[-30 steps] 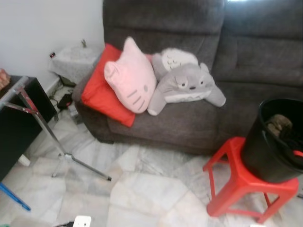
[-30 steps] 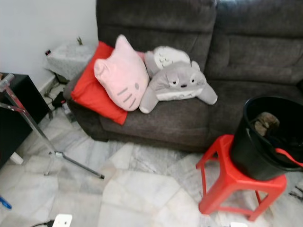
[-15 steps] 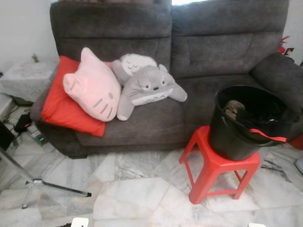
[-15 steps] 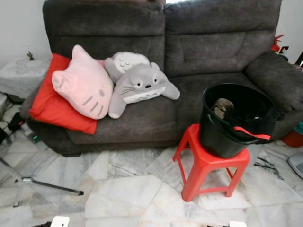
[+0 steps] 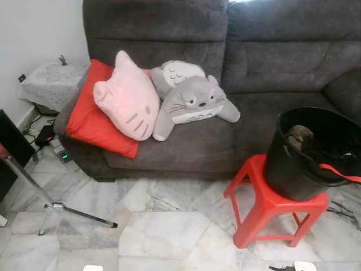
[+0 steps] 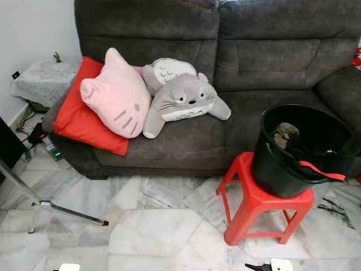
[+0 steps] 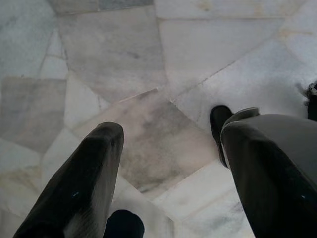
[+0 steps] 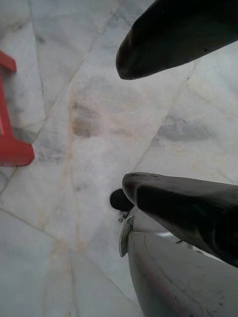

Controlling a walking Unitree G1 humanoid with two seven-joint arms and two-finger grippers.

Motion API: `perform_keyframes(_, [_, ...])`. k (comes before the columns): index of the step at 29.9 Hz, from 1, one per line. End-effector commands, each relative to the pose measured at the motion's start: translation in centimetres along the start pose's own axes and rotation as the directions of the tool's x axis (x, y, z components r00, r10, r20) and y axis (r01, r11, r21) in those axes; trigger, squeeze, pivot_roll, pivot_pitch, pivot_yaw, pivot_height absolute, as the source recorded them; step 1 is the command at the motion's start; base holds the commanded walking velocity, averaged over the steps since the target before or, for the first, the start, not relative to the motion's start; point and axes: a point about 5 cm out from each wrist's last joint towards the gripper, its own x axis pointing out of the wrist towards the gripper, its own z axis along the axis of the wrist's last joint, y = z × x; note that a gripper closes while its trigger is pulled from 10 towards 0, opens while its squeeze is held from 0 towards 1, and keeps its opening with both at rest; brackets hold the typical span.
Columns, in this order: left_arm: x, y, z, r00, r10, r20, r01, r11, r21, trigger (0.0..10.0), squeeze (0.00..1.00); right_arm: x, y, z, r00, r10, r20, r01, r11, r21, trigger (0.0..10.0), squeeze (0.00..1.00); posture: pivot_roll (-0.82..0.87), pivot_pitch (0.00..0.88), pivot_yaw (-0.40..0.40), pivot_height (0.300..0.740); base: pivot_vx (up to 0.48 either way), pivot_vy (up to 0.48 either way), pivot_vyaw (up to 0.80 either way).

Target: Hang hanger

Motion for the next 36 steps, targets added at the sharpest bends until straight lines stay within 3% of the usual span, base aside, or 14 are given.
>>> perform_keyframes(1, [-0.09,0.17,-0.52,1.000,-0.004,-0.019,0.004,1.000,0.021,10.0,0.00,-0.10,-0.15,-0.44,1.000,-0.008,-0.006,0.008,1.000,0.031,10.0,0.00,-0.03,0.000,0.022,0.740,0.000,-0.277,-0.76])
perform_keyframes(36, [-0.12,0.18,-0.67,1.000,-0.004,-0.022,0.004,1.000,0.022,10.0,0.00,-0.10,-0.17,-0.31,1.000,-0.011,0.005,0.011,1.000,0.028,10.0,0.00,-0.03,0.000,0.022,0.740,0.000,-0.281,-0.04])
